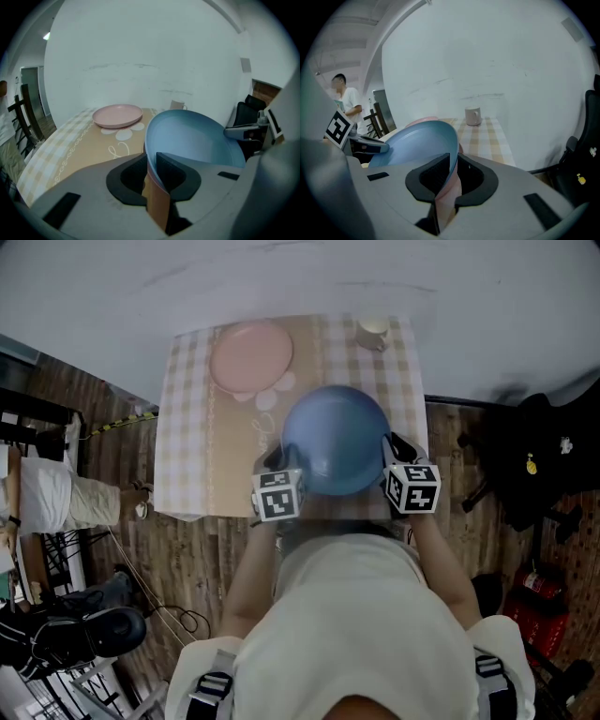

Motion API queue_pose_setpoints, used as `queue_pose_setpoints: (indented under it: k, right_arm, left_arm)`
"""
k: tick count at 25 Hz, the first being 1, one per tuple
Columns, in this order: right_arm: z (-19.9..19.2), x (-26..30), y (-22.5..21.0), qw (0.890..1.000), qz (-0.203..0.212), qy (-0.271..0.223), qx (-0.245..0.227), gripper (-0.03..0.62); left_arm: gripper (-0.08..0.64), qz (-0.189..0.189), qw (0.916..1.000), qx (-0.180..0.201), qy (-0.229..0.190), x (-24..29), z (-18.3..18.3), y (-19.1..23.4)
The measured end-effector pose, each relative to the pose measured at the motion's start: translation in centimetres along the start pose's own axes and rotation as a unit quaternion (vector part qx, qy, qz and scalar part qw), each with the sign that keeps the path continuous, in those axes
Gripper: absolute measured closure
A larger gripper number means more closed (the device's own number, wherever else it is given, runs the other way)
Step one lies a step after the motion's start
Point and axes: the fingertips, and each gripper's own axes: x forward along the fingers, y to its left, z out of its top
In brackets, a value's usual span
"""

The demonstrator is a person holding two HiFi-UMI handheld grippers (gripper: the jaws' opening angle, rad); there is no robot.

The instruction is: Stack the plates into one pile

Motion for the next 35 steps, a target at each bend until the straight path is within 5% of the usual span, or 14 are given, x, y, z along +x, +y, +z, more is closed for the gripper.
queue_pose_setpoints:
  k: [20,35]
  right_arm:
    - [-1.1,3.3,-1.4,0.999,0.022,0.034,-0.012,0.541]
    - [-1.4,4.4,-1.3,0.998,0.033,0.046,-0.033,0.531]
  left_arm:
    - [0.499,0.049,0.9965,0.057,0.036,3.2,-0.9,0.0]
    - [0.499,0.073,0.9968,0.03,0.016,3.0,0.0,1.1]
